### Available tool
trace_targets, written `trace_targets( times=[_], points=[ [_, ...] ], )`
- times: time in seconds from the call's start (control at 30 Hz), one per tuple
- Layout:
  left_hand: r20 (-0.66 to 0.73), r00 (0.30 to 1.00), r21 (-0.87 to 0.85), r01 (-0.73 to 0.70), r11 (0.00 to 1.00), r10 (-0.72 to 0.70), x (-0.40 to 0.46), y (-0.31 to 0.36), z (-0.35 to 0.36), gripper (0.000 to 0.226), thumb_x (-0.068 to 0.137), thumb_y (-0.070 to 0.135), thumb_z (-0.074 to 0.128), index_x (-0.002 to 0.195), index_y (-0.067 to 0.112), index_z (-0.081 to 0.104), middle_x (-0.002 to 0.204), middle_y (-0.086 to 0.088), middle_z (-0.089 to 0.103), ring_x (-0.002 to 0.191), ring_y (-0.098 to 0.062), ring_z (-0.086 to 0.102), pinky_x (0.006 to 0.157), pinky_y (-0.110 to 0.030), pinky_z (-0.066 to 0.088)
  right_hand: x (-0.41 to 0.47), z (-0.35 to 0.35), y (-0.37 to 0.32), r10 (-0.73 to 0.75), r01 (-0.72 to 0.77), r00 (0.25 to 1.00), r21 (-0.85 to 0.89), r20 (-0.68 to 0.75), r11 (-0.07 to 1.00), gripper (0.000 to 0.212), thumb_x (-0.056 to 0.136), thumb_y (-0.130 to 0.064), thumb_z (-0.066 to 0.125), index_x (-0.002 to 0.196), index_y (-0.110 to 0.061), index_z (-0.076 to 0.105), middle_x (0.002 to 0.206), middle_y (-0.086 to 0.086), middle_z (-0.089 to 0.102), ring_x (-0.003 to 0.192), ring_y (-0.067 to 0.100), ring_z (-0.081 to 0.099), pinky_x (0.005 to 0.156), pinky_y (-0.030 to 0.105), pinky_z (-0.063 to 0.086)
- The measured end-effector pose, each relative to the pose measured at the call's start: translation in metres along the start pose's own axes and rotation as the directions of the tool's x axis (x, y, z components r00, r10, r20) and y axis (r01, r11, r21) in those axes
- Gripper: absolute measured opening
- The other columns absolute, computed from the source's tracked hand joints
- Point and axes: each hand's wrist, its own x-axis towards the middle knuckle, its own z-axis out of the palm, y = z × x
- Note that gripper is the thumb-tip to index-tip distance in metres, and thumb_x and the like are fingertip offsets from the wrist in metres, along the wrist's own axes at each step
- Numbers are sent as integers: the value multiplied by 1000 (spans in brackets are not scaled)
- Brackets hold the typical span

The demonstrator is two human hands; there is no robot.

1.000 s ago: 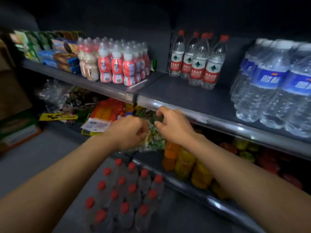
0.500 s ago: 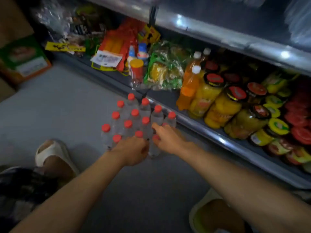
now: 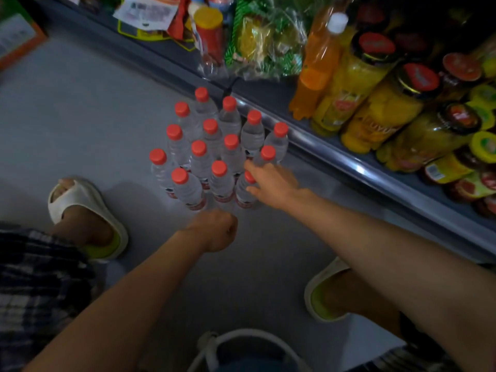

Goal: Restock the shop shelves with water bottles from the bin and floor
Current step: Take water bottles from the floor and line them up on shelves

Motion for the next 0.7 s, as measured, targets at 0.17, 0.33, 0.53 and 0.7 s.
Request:
trace_targets(
  times=[0.17,0.33,0.53,0.7],
  points=[
    [37,999,-17,1,1000,0,3,-2,9,23,93,27,49,108,20,64,121,-10,62,112,-30,58,92,-34,46,5,6,-1,-24,24,1000,20,-6,1000,38,93,-26,56,124,-11,40,107,22,60,98,42,58,67,40,45],
    [13,1000,-18,9,1000,-9,-1,-5,6,24,93,28,49,109,20,64,121,-8,62,111,-28,58,90,-33,45,-3,-1,2,-30,25,999,151,26,988,24,93,-25,57,104,-10,42,101,21,59,92,38,58,73,43,49],
    [-87,996,15,11,1000,-10,-19,0,-33,22,93,27,48,106,18,64,119,-10,63,110,-30,58,90,-36,47,-18,-48,5,-5,11,1000,276,-22,961,27,88,-25,64,78,-16,40,77,0,46,78,22,49,61,34,31],
    [-210,977,49,-21,999,31,-43,15,-78,19,91,24,49,97,17,65,111,-9,65,104,-30,60,86,-36,48,-38,-108,-3,17,18,989,230,-147,973,26,84,-26,66,85,-2,55,81,13,59,75,26,55,63,38,39]
  ],
)
